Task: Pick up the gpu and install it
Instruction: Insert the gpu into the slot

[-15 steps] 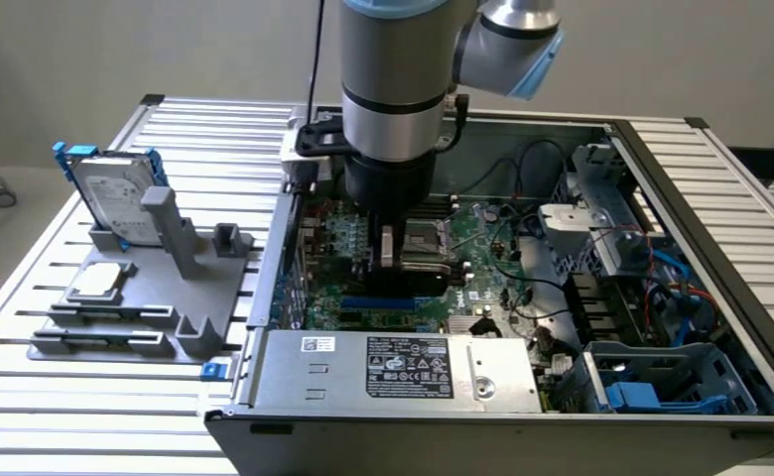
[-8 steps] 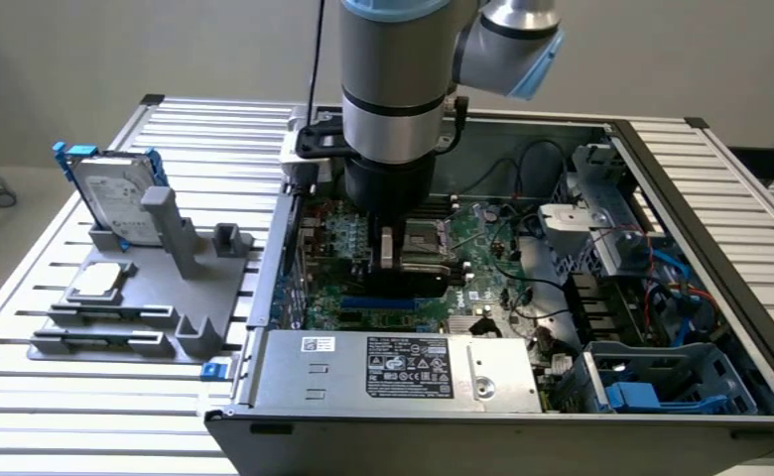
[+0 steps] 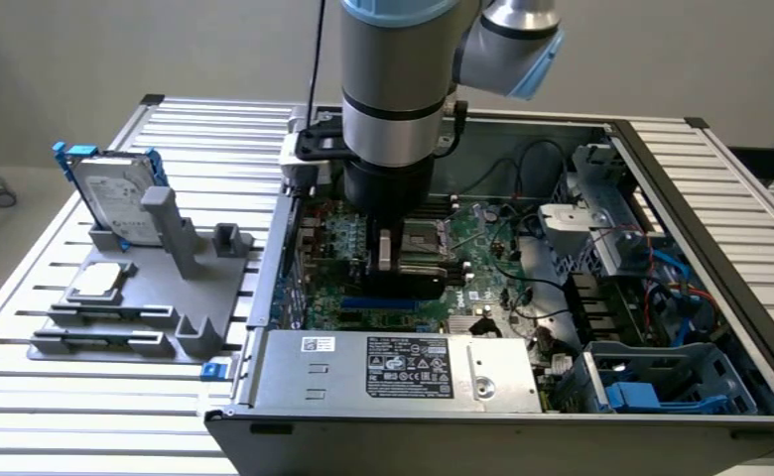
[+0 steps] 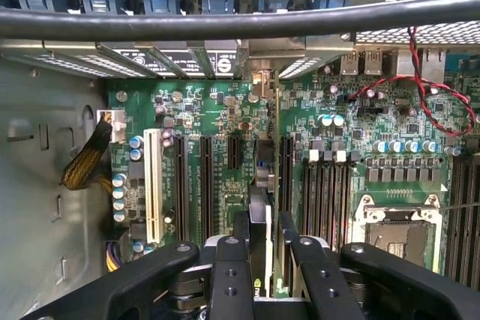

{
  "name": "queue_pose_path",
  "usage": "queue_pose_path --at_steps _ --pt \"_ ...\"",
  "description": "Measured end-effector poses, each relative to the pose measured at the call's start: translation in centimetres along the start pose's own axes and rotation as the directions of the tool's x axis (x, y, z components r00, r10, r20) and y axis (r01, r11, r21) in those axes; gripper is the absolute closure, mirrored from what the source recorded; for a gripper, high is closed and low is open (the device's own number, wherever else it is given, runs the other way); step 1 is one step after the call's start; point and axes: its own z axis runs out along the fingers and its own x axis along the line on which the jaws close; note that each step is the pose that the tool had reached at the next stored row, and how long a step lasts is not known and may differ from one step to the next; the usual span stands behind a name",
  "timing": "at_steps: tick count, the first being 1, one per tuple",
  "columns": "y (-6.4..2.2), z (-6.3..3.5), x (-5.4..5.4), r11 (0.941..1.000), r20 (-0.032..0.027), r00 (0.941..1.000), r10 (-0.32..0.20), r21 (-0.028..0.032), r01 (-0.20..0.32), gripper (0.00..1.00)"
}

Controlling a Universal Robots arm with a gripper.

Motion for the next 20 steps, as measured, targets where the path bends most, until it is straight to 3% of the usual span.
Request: queue_pose_path --at_steps 6,12,20 --pt "-0.01 0.25 0.02 1.0000 -0.0002 1.0000 -0.002 -0.0002 0.002 0.74" --pt "-0.01 0.27 0.05 0.9999 -0.0040 1.0000 -0.004 -0.0115 0.004 0.74" --pt "-0.02 0.29 0.16 0.9999 -0.0044 1.0000 -0.006 -0.0133 0.006 0.74"
